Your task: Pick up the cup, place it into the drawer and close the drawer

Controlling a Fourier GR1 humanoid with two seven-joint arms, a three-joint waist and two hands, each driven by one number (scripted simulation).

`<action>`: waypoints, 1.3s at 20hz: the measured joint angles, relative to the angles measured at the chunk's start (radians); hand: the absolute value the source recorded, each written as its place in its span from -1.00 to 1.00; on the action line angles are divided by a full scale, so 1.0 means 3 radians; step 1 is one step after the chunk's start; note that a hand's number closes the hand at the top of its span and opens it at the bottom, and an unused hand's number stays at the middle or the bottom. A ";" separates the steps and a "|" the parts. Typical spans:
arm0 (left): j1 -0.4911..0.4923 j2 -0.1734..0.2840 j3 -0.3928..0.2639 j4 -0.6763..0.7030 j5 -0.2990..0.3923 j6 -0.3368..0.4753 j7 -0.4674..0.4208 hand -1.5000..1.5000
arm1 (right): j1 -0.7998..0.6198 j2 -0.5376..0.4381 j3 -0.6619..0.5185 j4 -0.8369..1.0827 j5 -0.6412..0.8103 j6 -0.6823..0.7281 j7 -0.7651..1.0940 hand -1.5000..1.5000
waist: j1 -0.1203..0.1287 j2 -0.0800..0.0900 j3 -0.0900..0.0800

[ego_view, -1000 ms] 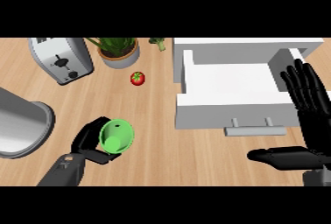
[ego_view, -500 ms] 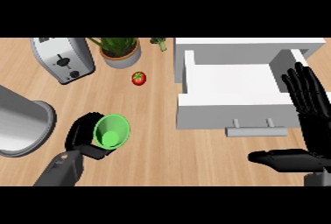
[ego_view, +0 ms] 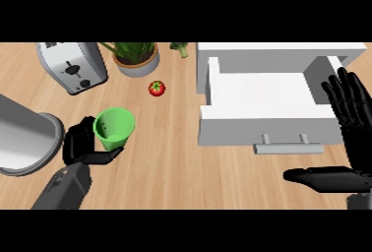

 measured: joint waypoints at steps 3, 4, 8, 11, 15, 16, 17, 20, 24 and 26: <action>-0.0096 0.0000 -0.0049 -0.0195 0.0014 0.0013 0.0095 1.00 | 0.0012 0.0002 -0.0019 -0.0025 -0.0011 -0.0008 0.0024 -1.00 | 0.0013 -0.0010 0.0003; -0.0107 -0.0022 -0.0082 -0.0286 0.0016 0.0019 0.0144 1.00 | 0.0038 0.0012 -0.0001 -0.0070 -0.0006 -0.0011 0.0053 -1.00 | 0.0019 -0.0015 0.0004; -0.0191 -0.0133 -0.0221 -0.0715 0.0014 0.0126 0.0316 1.00 | 0.0136 0.0011 -0.0034 -0.0001 0.0011 0.0021 -0.0097 -1.00 | 0.0043 -0.0026 0.0008; -0.0267 -0.0234 -0.0352 -0.1102 -0.0013 0.0290 0.0538 1.00 | 0.0118 0.0018 -0.0048 0.0035 0.0037 -0.0005 -0.0096 -1.00 | 0.0057 -0.0031 0.0010; -0.0416 -0.0347 -0.0494 -0.1579 -0.0010 0.0486 0.0952 1.00 | 0.0079 0.0016 -0.0042 -0.0007 0.0035 -0.0013 -0.0022 -1.00 | 0.0053 -0.0031 0.0009; -0.0464 -0.0391 -0.0537 -0.1679 -0.0023 0.0561 0.1054 1.00 | 0.0079 0.0017 -0.0045 0.0004 0.0034 -0.0011 -0.0027 -1.00 | 0.0051 -0.0030 0.0009; -0.0530 -0.0433 -0.0607 -0.1753 -0.0039 0.0657 0.1141 1.00 | 0.0071 0.0022 -0.0035 0.0008 0.0050 -0.0017 -0.0028 -1.00 | 0.0046 -0.0029 0.0009; -0.0664 -0.0497 -0.0745 -0.2004 -0.0063 0.0832 0.1464 1.00 | 0.0073 -0.0004 -0.0089 0.0033 -0.0004 0.0020 -0.0058 -1.00 | 0.0038 -0.0026 0.0008; -0.1019 -0.0548 -0.0851 -0.2097 -0.0130 0.1109 0.1857 1.00 | 0.0119 -0.0022 -0.0129 0.0055 -0.0042 0.0076 -0.0138 -1.00 | 0.0017 -0.0020 0.0008; -0.1210 -0.0563 -0.0958 -0.2080 -0.0129 0.1283 0.2013 1.00 | 0.0119 -0.0027 -0.0143 0.0099 -0.0044 0.0091 -0.0176 -1.00 | 0.0006 -0.0017 0.0008</action>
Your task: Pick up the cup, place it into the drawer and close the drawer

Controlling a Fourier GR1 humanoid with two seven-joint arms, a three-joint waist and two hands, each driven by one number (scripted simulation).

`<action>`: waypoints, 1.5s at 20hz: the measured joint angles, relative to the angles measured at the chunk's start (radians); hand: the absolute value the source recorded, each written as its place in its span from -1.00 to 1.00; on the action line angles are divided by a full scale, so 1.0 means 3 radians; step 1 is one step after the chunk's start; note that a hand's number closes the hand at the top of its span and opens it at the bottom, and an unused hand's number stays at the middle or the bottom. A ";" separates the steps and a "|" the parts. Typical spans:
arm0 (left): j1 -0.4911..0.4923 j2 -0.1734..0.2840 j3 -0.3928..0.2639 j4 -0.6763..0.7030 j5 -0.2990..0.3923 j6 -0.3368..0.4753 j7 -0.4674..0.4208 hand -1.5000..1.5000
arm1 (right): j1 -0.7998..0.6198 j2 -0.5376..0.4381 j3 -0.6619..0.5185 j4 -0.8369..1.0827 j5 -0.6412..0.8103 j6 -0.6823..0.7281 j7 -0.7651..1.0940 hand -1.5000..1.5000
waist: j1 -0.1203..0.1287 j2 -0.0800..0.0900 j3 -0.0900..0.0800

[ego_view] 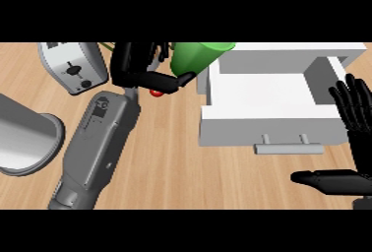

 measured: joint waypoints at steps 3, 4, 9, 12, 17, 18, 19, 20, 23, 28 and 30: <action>-0.0272 -0.0013 -0.0137 0.0180 0.0037 0.0246 0.0101 1.00 | -0.0037 0.0013 0.0019 0.0022 0.0038 -0.0021 0.0008 -1.00 | -0.0016 0.0006 -0.0001; -0.0381 -0.0015 -0.0141 0.0258 0.0040 0.0300 0.0139 1.00 | -0.0071 0.0004 0.0012 0.0021 0.0034 -0.0026 0.0045 -1.00 | -0.0020 0.0008 0.0000; -0.0773 -0.0022 -0.0271 0.0621 0.0208 0.0524 0.0290 1.00 | -0.0117 -0.0053 -0.0055 0.0037 -0.0076 0.0045 0.0092 -1.00 | -0.0042 0.0014 -0.0001; -0.0948 -0.0023 -0.0373 0.0905 0.0377 0.0651 0.0284 1.00 | -0.0024 -0.0026 -0.0026 -0.0038 -0.0056 0.0060 0.0051 -1.00 | -0.0069 0.0019 -0.0001; -0.1196 -0.0025 -0.0665 0.1304 0.0695 0.0861 0.0244 1.00 | -0.0113 -0.0030 -0.0026 0.0079 -0.0038 0.0069 0.0006 -1.00 | -0.0095 0.0027 -0.0001; -0.1236 -0.0024 -0.0710 0.1393 0.0726 0.0886 0.0213 1.00 | -0.0115 -0.0040 -0.0045 0.0059 -0.0054 0.0073 0.0011 -1.00 | -0.0103 0.0028 0.0000; -0.1244 -0.0025 -0.0788 0.1445 0.0784 0.0903 0.0181 1.00 | -0.0136 -0.0043 -0.0041 0.0048 -0.0055 0.0068 0.0043 -1.00 | -0.0107 0.0028 0.0000; -0.1291 -0.0024 -0.0835 0.1515 0.0832 0.0924 0.0159 1.00 | -0.0147 -0.0061 -0.0074 0.0084 -0.0084 0.0090 0.0007 -1.00 | -0.0114 0.0031 -0.0001; -0.1365 -0.0025 -0.1053 0.1644 0.1009 0.1043 0.0152 1.00 | -0.0135 -0.0069 -0.0073 0.0067 -0.0115 0.0123 0.0029 -1.00 | -0.0146 0.0034 0.0000; -0.1427 -0.0025 -0.1431 0.1830 0.1249 0.1211 0.0181 1.00 | -0.0186 -0.0085 -0.0077 0.0056 -0.0146 0.0138 0.0069 -1.00 | -0.0194 0.0044 0.0001; -0.1420 -0.0025 -0.1596 0.1902 0.1275 0.1242 0.0186 1.00 | -0.0186 -0.0077 -0.0059 0.0079 -0.0115 0.0140 0.0027 -1.00 | -0.0211 0.0051 0.0001</action>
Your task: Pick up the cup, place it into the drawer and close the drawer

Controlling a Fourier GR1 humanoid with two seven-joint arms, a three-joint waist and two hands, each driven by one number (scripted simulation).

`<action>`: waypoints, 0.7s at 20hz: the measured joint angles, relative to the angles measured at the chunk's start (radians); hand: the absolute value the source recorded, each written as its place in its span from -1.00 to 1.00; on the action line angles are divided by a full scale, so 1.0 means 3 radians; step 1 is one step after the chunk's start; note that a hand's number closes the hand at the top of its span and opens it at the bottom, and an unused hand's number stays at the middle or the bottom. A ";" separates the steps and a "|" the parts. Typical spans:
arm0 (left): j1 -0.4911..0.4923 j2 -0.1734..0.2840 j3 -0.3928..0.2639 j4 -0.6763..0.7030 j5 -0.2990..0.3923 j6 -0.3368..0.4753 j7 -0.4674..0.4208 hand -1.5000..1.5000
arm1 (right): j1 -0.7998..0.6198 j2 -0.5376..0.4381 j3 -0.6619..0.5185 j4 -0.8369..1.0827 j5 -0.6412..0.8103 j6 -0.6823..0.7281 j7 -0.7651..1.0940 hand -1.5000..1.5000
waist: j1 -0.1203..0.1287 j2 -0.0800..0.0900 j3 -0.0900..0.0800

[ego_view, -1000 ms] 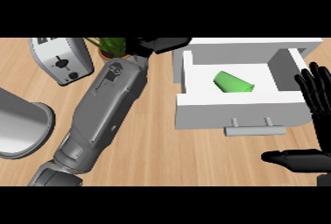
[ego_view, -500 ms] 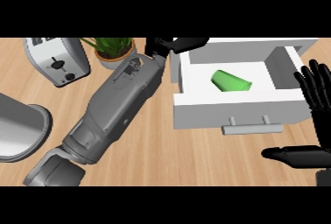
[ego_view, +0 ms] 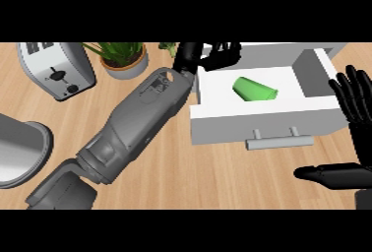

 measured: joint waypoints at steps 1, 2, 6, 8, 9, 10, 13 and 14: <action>0.0025 0.0000 -0.0076 0.0023 0.0022 0.0005 -0.0007 -1.00 | 0.0001 0.0009 0.0012 -0.0001 0.0003 0.0000 0.0000 -1.00 | -0.0005 0.0002 0.0001; -0.0018 0.0000 -0.0127 0.0061 0.0036 0.0006 0.0038 -1.00 | -0.0011 -0.0003 -0.0006 -0.0001 -0.0016 0.0005 0.0014 -1.00 | -0.0006 0.0003 0.0000; -0.0028 0.0000 -0.0395 0.0122 0.0095 0.0053 0.0140 -1.00 | -0.0047 0.0005 0.0018 0.0070 0.0039 0.0000 -0.0046 -1.00 | -0.0025 0.0010 0.0001; -0.0026 0.0000 -0.0536 0.0146 0.0103 0.0098 0.0187 -1.00 | -0.0049 0.0027 0.0049 0.0043 0.0054 -0.0012 -0.0036 -1.00 | -0.0040 0.0012 0.0001; -0.0018 0.0001 -0.0602 0.0162 0.0102 0.0134 0.0199 -1.00 | -0.0062 0.0028 0.0045 0.0030 0.0054 -0.0023 -0.0022 -1.00 | -0.0052 0.0015 0.0001; -0.0028 0.0000 -0.0648 0.0189 0.0103 0.0159 0.0210 -1.00 | -0.0055 0.0028 0.0039 0.0006 0.0028 -0.0014 -0.0006 -1.00 | -0.0059 0.0016 0.0001; 0.0014 0.0001 -0.0796 0.0122 0.0153 0.0292 0.0217 -1.00 | -0.0100 0.0026 0.0047 0.0024 0.0025 -0.0010 -0.0007 -1.00 | -0.0063 0.0018 0.0001; 0.0000 0.0000 -0.0805 0.0109 0.0187 0.0329 0.0200 -1.00 | -0.0135 0.0023 0.0041 0.0035 0.0006 -0.0006 0.0000 -1.00 | -0.0068 0.0021 0.0001</action>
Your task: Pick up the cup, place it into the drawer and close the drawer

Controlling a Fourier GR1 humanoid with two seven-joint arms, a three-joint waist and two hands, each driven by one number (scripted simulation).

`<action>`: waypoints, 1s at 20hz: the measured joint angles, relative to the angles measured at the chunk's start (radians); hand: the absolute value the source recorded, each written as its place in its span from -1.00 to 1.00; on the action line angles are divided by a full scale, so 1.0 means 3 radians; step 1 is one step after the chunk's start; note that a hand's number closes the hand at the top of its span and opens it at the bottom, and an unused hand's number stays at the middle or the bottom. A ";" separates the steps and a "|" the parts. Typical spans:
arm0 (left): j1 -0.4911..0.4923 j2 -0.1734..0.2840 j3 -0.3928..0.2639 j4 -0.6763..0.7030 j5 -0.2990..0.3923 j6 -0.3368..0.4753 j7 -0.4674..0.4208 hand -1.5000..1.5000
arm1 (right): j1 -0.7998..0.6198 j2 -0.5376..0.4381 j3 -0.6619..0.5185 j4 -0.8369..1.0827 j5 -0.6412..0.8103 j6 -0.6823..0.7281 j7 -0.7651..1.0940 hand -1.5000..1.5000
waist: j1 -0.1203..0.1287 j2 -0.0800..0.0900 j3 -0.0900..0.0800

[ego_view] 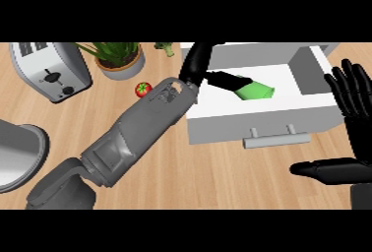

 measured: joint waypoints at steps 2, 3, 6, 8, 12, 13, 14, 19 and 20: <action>0.0022 0.0000 -0.0020 -0.0054 0.0055 0.0060 -0.0092 -1.00 | -0.0006 0.0034 0.0015 0.0027 -0.0093 0.0046 -0.0007 -1.00 | 0.0005 0.0000 -0.0001; 0.0046 0.0000 -0.0030 -0.0095 0.0079 0.0093 -0.0145 -1.00 | -0.0001 0.0039 0.0003 0.0014 -0.0198 0.0093 0.0025 -1.00 | 0.0010 -0.0004 0.0000; 0.0007 0.0000 0.0021 -0.0169 0.0163 0.0100 -0.0264 -1.00 | 0.0073 0.0044 0.0009 -0.0039 -0.0410 0.0232 0.0058 1.00 | 0.0046 -0.0016 -0.0001; -0.0028 0.0000 0.0083 -0.0190 0.0220 0.0099 -0.0337 -1.00 | 0.0087 0.0004 0.0009 -0.0099 -0.0510 0.0314 0.0108 1.00 | 0.0075 -0.0024 -0.0002; -0.0052 0.0000 0.0171 -0.0294 0.0301 0.0153 -0.0367 -1.00 | 0.0220 -0.0158 0.0001 -0.0274 -0.0498 0.0486 0.0133 1.00 | 0.0143 -0.0045 -0.0003; -0.0072 0.0011 0.0203 -0.0303 0.0305 0.0136 -0.0353 -1.00 | 0.0239 -0.0227 0.0002 -0.0338 -0.0471 0.0531 0.0167 1.00 | 0.0163 -0.0051 -0.0003; -0.0083 0.0019 0.0243 -0.0315 0.0313 0.0125 -0.0342 -1.00 | 0.0251 -0.0289 -0.0003 -0.0335 -0.0428 0.0585 0.0151 1.00 | 0.0185 -0.0054 -0.0004; 0.0032 0.0195 0.0397 -0.0552 0.0335 0.0045 -0.0257 -1.00 | 0.0350 -0.0411 0.0123 -0.0506 -0.0104 0.0653 0.0229 1.00 | 0.0279 -0.0074 -0.0005; 0.0050 0.0243 0.0420 -0.0630 0.0337 0.0044 -0.0207 -1.00 | 0.0347 -0.0402 0.0173 -0.0541 0.0001 0.0618 0.0264 1.00 | 0.0296 -0.0078 -0.0005</action>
